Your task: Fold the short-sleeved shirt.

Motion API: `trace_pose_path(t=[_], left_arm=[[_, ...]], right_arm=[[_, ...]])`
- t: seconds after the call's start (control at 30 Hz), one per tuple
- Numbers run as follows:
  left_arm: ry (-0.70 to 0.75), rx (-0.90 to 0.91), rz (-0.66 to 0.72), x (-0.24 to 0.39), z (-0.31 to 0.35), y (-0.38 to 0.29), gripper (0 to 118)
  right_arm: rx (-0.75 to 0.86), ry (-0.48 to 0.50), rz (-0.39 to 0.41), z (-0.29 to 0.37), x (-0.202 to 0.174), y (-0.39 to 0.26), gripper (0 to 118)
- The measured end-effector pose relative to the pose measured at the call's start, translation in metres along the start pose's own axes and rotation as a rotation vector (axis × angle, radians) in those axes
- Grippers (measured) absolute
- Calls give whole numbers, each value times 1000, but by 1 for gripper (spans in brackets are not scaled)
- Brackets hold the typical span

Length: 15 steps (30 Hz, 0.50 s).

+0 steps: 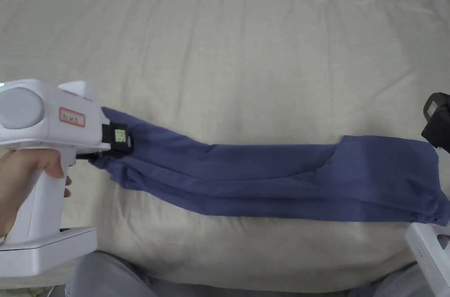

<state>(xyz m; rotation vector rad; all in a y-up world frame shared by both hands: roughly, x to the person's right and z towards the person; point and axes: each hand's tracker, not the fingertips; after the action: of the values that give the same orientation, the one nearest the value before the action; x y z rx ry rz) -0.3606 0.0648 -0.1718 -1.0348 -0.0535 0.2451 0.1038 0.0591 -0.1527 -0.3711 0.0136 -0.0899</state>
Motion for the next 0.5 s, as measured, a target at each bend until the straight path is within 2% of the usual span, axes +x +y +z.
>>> trace_pose_path(t=[0.17,0.3,0.5], left_arm=[[-111,12,-134,65,14,3,7],[-225,-30,-129,109,-10,3,7],[-202,-113,-147,178,-83,-2,7]], right_arm=[[19,22,-8,7,4,0,0],[33,22,-8,16,12,-1,0],[31,-10,-40,29,32,-4,0]])
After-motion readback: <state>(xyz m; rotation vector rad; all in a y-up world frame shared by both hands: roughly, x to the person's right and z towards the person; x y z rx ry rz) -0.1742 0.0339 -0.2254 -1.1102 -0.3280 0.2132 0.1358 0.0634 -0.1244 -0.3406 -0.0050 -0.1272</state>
